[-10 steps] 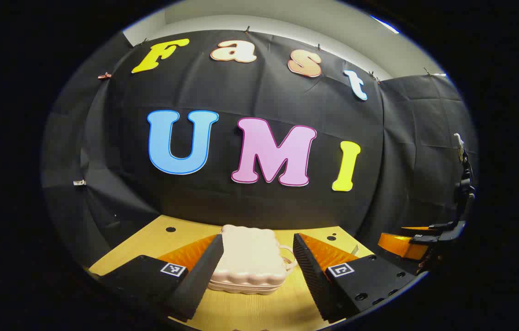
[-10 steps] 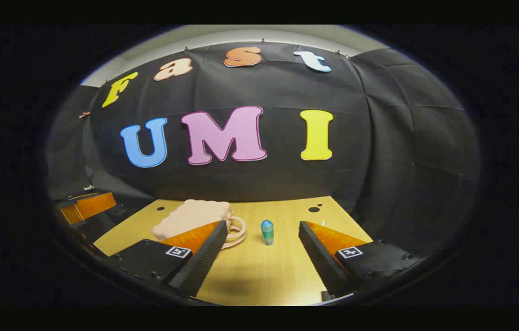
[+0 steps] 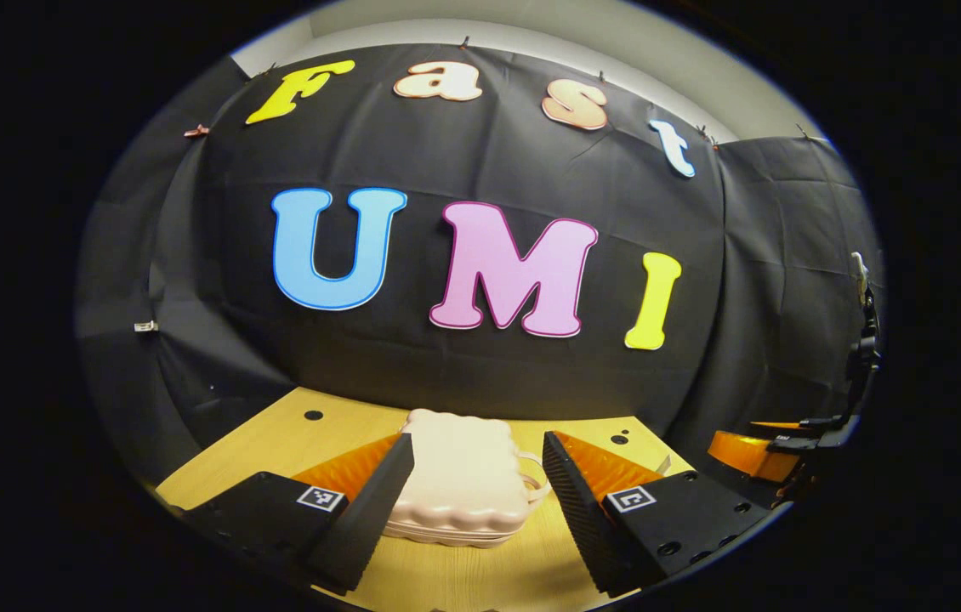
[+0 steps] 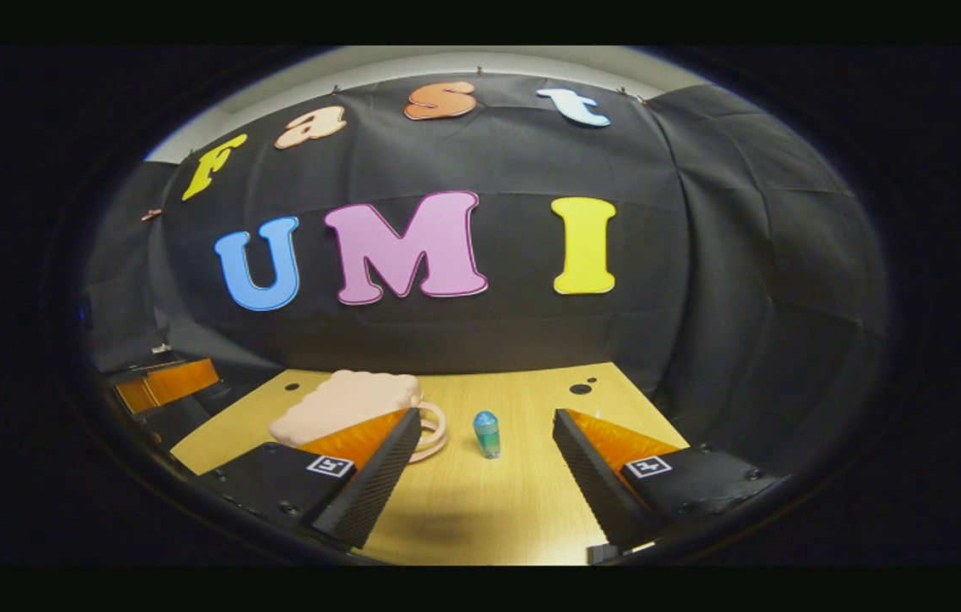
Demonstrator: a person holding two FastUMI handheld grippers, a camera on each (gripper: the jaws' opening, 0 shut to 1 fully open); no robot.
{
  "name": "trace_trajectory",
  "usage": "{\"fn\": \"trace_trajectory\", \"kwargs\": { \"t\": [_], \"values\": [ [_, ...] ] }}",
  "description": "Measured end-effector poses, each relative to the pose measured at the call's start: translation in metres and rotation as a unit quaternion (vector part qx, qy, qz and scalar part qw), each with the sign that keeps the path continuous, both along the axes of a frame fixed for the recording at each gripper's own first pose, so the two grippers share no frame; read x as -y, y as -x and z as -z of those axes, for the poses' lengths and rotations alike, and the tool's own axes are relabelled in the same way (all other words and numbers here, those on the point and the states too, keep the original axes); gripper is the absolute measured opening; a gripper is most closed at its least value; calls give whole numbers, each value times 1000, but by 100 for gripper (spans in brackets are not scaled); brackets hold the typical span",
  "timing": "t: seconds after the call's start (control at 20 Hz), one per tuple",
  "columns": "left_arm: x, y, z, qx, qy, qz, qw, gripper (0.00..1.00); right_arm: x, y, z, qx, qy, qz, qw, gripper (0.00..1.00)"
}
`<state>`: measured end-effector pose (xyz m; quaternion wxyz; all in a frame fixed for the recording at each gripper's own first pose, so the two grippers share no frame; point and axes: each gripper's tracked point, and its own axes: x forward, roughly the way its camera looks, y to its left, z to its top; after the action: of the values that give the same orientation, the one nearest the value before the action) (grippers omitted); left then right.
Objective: First open the suitcase, pack the skin care products into it, and then close the suitcase.
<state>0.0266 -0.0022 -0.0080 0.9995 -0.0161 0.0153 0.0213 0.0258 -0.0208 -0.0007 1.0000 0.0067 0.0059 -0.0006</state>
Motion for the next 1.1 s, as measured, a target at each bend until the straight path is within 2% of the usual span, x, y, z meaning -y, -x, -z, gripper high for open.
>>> {"fn": "trace_trajectory", "kwargs": {
  "t": [0.2,0.6,0.85,1.1],
  "values": [
    [-4,-6,1,-3,-17,-5,1000,96,3,-6,4,-6,-1,-1,1000,99],
    [10,-31,4,-12,-22,8,1000,96,12,-9,3,-2,3,8,1000,99],
    [45,-81,22,-53,-18,44,997,96,34,-22,3,7,6,24,1000,99],
    [92,-147,65,-109,-13,84,990,96,51,-36,9,2,0,26,1000,99]
  ]
}}
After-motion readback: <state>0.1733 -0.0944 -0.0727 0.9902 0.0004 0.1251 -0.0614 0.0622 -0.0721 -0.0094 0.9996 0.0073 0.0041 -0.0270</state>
